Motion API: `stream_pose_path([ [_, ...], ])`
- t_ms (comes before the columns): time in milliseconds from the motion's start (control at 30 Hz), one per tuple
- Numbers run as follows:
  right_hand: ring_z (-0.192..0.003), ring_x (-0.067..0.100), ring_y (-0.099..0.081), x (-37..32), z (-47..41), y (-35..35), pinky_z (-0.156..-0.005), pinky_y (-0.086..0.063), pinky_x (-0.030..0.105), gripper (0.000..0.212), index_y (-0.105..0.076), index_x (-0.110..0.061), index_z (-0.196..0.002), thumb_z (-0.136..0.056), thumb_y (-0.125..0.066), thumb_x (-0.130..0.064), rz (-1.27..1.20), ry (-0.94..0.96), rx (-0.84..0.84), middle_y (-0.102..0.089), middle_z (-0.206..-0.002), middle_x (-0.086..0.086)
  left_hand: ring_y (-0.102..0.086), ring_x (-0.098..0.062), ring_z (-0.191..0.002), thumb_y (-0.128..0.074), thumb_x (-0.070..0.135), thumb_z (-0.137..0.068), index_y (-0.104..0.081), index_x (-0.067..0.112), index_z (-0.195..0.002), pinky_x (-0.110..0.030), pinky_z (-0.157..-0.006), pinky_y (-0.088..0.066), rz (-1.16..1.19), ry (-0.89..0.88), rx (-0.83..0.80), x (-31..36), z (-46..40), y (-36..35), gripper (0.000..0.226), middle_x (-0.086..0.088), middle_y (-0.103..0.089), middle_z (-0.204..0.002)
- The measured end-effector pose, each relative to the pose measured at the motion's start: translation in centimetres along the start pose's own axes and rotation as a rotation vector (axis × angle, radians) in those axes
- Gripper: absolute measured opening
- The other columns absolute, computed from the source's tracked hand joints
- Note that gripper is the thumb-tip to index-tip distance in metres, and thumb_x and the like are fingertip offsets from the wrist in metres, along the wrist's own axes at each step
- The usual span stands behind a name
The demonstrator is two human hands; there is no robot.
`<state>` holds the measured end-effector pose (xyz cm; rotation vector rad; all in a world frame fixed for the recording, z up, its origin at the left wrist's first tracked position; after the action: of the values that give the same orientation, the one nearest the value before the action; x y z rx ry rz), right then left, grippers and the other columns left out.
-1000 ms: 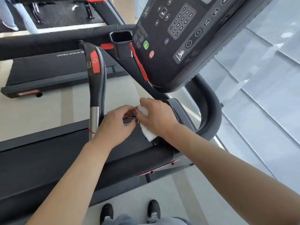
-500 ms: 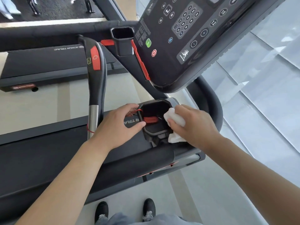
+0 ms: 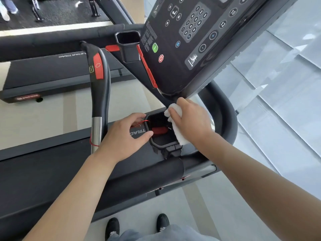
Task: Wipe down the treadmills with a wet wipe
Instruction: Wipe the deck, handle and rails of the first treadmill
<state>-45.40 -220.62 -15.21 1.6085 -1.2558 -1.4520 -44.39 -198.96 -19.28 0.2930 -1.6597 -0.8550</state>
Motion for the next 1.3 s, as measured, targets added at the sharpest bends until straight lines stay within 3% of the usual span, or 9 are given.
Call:
stream_pose_path([
  [133, -0.075, 0.026, -0.059, -3.5, -0.4, -0.5, -0.059, -0.032, 0.035, 0.027, -0.048, -0.017, -0.09, -0.107, -0.048, -0.037, 0.211, 0.135, 0.013, -0.051, -0.085, -0.002, -0.064, 0.0, -0.119, -0.079, 0.05, -0.087, -0.061, 0.039, -0.138, -0.034, -0.109, -0.052, 0.006, 0.011, 0.007, 0.0, 0.1, 0.0, 0.056, 0.02, -0.07, -0.124],
  [267, -0.072, 0.023, -0.048, -7.7, -0.8, -2.2, -0.055, -0.023, 0.033, 0.027, -0.043, -0.018, -0.092, -0.108, -0.048, -0.04, 0.088, 0.199, -0.057, -0.048, -0.089, -0.002, -0.068, -0.003, -0.113, -0.078, 0.036, -0.089, -0.067, 0.032, -0.131, -0.032, -0.105, -0.055, 0.03, -0.032, -0.006, 0.7, 0.2, 0.2, 0.044, 0.019, -0.074, -0.115],
  [400, -0.068, 0.028, -0.053, -7.8, -0.4, -2.8, -0.058, -0.03, 0.034, 0.03, -0.041, -0.018, -0.085, -0.103, -0.058, -0.036, -0.094, 0.232, -0.054, -0.048, -0.082, -0.002, -0.068, 0.002, -0.109, -0.078, 0.02, -0.09, -0.07, 0.028, -0.129, -0.016, -0.099, -0.051, 0.021, -0.058, 0.002, 1.1, 0.8, 0.4, 0.041, 0.022, -0.074, -0.11],
  [567, -0.055, 0.03, -0.049, -4.9, 1.9, -0.5, -0.051, -0.033, 0.033, 0.031, -0.046, -0.016, -0.077, -0.094, -0.068, -0.03, 0.061, 0.315, 0.005, -0.044, -0.072, -0.004, -0.062, 0.015, -0.111, -0.081, 0.022, -0.089, -0.067, 0.033, -0.134, 0.001, -0.094, -0.041, 0.033, -0.067, 0.006, 1.1, 1.0, 0.4, 0.049, 0.032, -0.068, -0.113],
  [667, -0.058, 0.027, -0.048, -4.4, 2.6, 0.7, -0.052, -0.043, 0.038, 0.033, -0.041, -0.018, -0.077, -0.095, -0.064, -0.033, 0.051, 0.25, -0.04, -0.045, -0.071, -0.005, -0.061, 0.015, -0.114, -0.082, 0.026, -0.089, -0.066, 0.036, -0.136, 0.0, -0.096, -0.04, 0.037, -0.06, -0.007, 0.9, 1.0, 0.3, 0.05, 0.031, -0.068, -0.116],
  [767, -0.067, 0.026, -0.051, -2.8, 3.2, 1.5, -0.054, -0.035, 0.034, 0.029, -0.048, -0.018, -0.08, -0.096, -0.06, -0.039, 0.055, 0.124, -0.113, -0.052, -0.073, -0.002, -0.063, 0.011, -0.116, -0.082, 0.028, -0.089, -0.066, 0.035, -0.136, -0.006, -0.099, -0.043, 0.052, -0.058, -0.016, 0.8, 0.9, 0.3, 0.05, 0.027, -0.07, -0.119],
  [867, -0.066, 0.024, -0.051, -0.5, 5.2, 2.0, -0.059, -0.045, 0.037, 0.029, -0.055, -0.02, -0.077, -0.091, -0.064, -0.043, -0.044, 0.007, -0.164, -0.052, -0.063, 0.0, -0.064, 0.01, -0.115, -0.082, 0.03, -0.089, -0.066, 0.036, -0.134, -0.007, -0.099, -0.043, 0.062, -0.065, -0.018, 0.9, 0.8, 0.3, 0.048, 0.026, -0.071, -0.117],
  [1033, -0.064, 0.023, -0.051, -1.2, 6.4, 1.9, -0.059, -0.043, 0.036, 0.033, -0.053, -0.016, -0.081, -0.097, -0.061, -0.043, 0.037, 0.086, -0.102, -0.048, -0.064, -0.005, -0.066, 0.002, -0.114, -0.084, 0.034, -0.088, -0.065, 0.038, -0.13, -0.018, -0.1, -0.049, 0.047, -0.058, -0.005, 0.8, 0.4, 0.3, 0.047, 0.021, -0.072, -0.117],
  [1300, -0.069, 0.024, -0.051, -4.0, 1.8, -0.9, -0.06, -0.033, 0.034, 0.027, -0.047, -0.019, -0.079, -0.1, -0.05, -0.035, 0.17, 0.098, -0.129, -0.046, -0.073, -0.006, -0.063, 0.009, -0.109, -0.083, 0.03, -0.088, -0.064, 0.033, -0.132, -0.007, -0.093, -0.042, 0.006, -0.054, 0.012, 0.8, 0.4, 0.3, 0.048, 0.02, -0.071, -0.112],
])
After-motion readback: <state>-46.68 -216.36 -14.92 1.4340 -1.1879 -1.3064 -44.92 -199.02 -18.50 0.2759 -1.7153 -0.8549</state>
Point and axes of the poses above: each hand's wrist, its own z-axis away from the middle knuckle, its own y-axis out of the back of the hand, x = y × z, the point moved 9 cm from there along -z, towards the middle knuckle
